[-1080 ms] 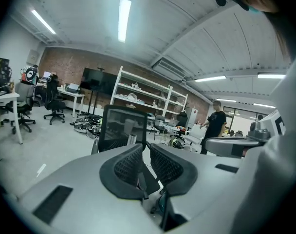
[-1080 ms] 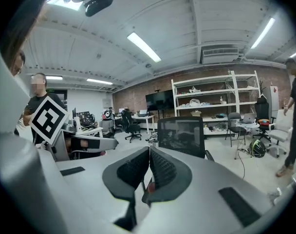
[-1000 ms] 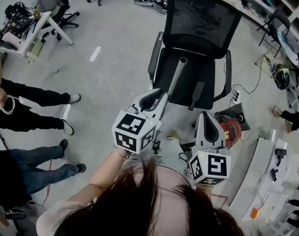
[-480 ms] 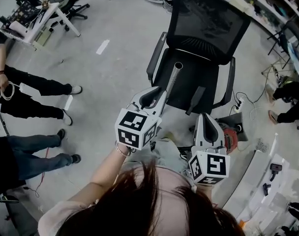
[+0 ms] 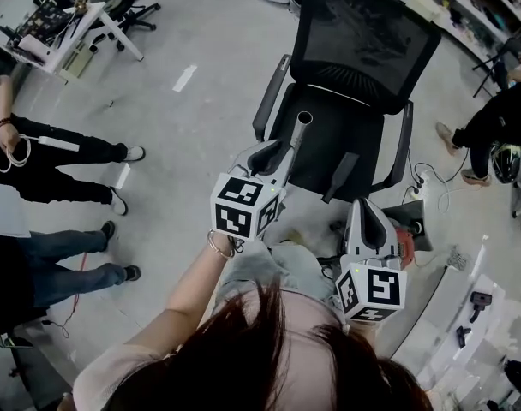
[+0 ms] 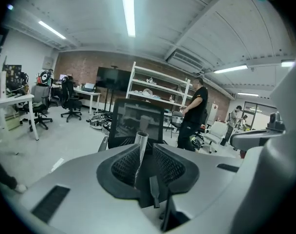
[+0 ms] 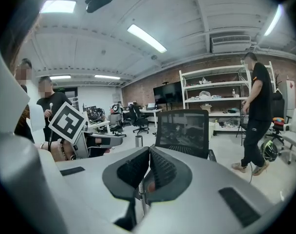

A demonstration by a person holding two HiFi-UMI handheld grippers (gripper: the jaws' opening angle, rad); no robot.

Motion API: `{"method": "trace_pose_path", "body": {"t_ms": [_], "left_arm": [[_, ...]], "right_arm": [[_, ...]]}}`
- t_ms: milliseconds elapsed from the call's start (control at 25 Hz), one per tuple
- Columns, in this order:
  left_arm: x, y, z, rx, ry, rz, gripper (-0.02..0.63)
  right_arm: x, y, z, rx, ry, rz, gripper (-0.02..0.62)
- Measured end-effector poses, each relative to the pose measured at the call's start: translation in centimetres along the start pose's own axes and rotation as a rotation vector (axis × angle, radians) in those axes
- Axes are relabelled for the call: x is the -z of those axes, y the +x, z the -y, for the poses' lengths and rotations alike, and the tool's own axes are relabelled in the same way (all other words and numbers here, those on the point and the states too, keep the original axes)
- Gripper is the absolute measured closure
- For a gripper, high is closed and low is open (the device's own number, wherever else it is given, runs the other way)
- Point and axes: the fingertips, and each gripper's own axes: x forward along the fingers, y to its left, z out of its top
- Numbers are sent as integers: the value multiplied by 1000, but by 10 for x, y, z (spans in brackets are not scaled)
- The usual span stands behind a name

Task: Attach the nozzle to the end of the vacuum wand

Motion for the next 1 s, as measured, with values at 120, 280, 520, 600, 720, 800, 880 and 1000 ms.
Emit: {"method": "trace_pose_path", "body": {"t_ms": [120,280,520,600,720,800,880,1000], "left_arm": [[3,10,-3,-10,3,-8,522],[8,25,-8,-21,14,-29,492],[14,48,-11,-27,32,-55,472],[15,55,-13,-28,34,-56,468],[17,62,-16,-29,36,-64,462],[19,67,-18,-30,44,-76,459],[23,72,-19,-30,52,-89,454],[28,79,-19,-23,54,-107,446]], "right_arm": [[3,-1,8,5,4,-4,572],[7,-1,16,9,4,-16,572],[14,-3,30,32,12,-32,572],[18,-2,34,41,13,-40,572],[21,-2,37,54,15,-50,572],[22,-2,38,61,18,-53,572],[24,-2,40,69,23,-56,572],[26,-5,42,86,29,-65,572]]}}
